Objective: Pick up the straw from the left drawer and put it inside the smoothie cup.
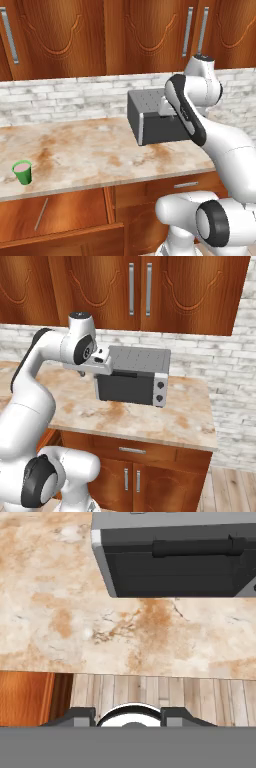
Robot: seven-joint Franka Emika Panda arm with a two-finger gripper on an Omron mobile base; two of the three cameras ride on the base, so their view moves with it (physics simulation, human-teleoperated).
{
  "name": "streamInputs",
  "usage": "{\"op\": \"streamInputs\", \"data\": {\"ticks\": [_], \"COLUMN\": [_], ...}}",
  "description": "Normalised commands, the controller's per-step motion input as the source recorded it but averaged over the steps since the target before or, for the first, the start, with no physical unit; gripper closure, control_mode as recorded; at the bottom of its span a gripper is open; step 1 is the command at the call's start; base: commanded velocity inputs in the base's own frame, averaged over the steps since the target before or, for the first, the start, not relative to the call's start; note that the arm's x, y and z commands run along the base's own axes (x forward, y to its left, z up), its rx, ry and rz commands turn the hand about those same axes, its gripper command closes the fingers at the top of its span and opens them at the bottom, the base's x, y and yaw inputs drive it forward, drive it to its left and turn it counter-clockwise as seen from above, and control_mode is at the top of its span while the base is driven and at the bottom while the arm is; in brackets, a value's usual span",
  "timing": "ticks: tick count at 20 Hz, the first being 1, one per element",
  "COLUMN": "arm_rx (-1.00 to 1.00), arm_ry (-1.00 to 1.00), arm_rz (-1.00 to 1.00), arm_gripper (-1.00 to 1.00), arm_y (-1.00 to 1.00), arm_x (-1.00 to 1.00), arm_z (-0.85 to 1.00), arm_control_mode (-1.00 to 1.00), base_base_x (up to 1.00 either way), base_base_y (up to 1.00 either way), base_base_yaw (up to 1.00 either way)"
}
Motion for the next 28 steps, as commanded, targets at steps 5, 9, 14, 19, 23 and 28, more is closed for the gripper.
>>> {"op": "streamInputs", "data": {"ticks": [5, 9, 14, 19, 23, 28], "arm_rx": [0.00, 0.00, -0.01, -0.04, 0.00, 0.00], "arm_ry": [-0.02, -0.02, 0.00, 0.02, 0.01, 0.00], "arm_rz": [-0.03, -0.01, 0.00, 0.00, 0.00, 0.00], "arm_gripper": [-1.00, -1.00, -1.00, -1.00, -1.00, -1.00], "arm_y": [-0.05, 0.00, 0.09, 0.18, 0.02, 0.00], "arm_x": [-0.47, -0.62, -0.31, -0.03, 0.00, 0.00], "arm_z": [-0.14, -0.40, -0.28, -0.03, 0.00, 0.00], "arm_control_mode": [-1.00, -1.00, -1.00, -1.00, -1.00, 1.00], "base_base_x": [0.00, 0.00, 0.00, 0.00, 0.00, -0.21], "base_base_y": [0.00, 0.00, 0.00, 0.00, 0.00, 0.00], "base_base_yaw": [0.00, 0.00, 0.00, 0.00, 0.00, 0.00]}}
